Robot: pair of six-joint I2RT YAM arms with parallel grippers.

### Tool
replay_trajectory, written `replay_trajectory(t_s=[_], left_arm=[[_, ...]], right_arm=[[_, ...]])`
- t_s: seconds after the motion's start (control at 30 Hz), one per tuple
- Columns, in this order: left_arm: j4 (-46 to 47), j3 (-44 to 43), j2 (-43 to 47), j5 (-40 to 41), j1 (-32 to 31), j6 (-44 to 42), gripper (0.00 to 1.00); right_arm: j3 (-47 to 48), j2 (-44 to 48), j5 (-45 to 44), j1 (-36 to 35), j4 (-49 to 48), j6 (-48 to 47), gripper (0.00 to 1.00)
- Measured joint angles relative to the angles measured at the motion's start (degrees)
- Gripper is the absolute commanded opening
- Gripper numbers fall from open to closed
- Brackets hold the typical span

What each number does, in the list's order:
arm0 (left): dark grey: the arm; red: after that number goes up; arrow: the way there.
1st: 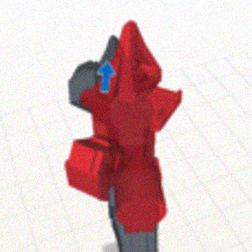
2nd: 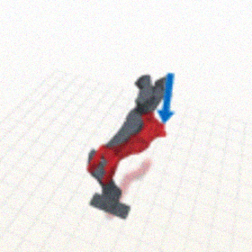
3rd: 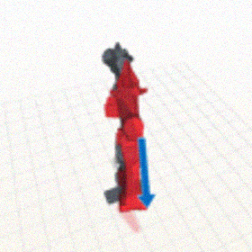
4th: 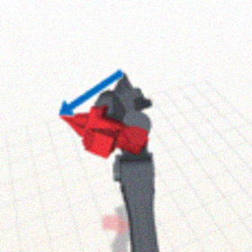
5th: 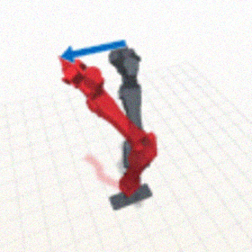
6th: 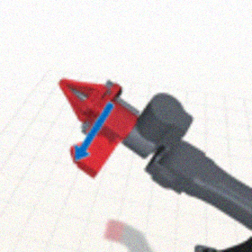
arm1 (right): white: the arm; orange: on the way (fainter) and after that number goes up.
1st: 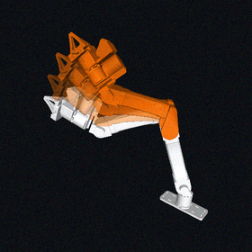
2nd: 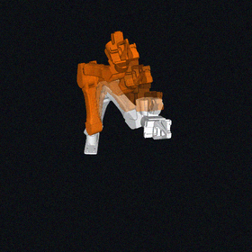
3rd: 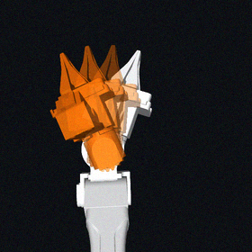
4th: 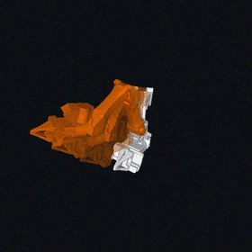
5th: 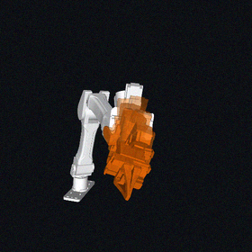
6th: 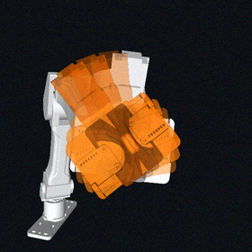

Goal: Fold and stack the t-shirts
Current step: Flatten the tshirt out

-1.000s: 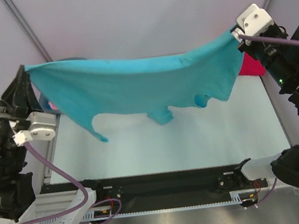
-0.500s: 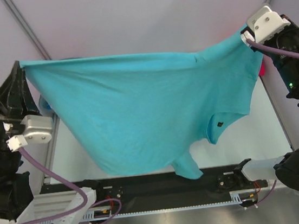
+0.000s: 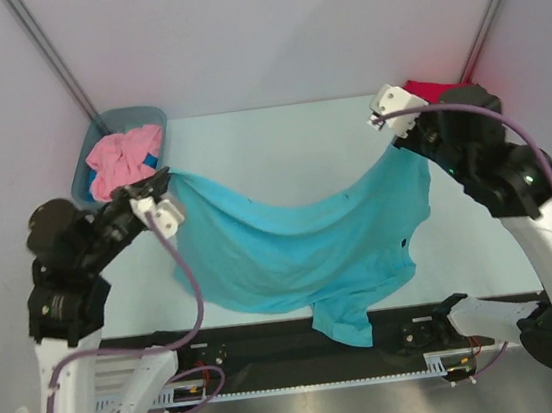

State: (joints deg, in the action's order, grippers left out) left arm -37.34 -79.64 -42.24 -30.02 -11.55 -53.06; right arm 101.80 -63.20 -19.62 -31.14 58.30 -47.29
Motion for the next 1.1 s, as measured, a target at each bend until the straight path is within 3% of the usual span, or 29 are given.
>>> replay_trajectory(t_s=[0.27, 0.57, 1.1], left_arm=[[4.15, 10.86, -7.52, 0.57, 0.07, -3.26, 0.00], [13.31, 17.38, -13.73, 2.91, 0.07, -6.32, 0.00], [27.47, 30.14, -23.63, 11.74, -1.60, -10.99, 0.00]], right_arm=[[-11.39, -8.57, 5.77, 6.99, -14.84, -0.07, 0.00], [-17.68, -16.59, 7.04, 9.99, -29.29, -1.51, 0.00], [-20.90, -29.99, 6.54, 10.01, -41.00, -2.97, 0.00]])
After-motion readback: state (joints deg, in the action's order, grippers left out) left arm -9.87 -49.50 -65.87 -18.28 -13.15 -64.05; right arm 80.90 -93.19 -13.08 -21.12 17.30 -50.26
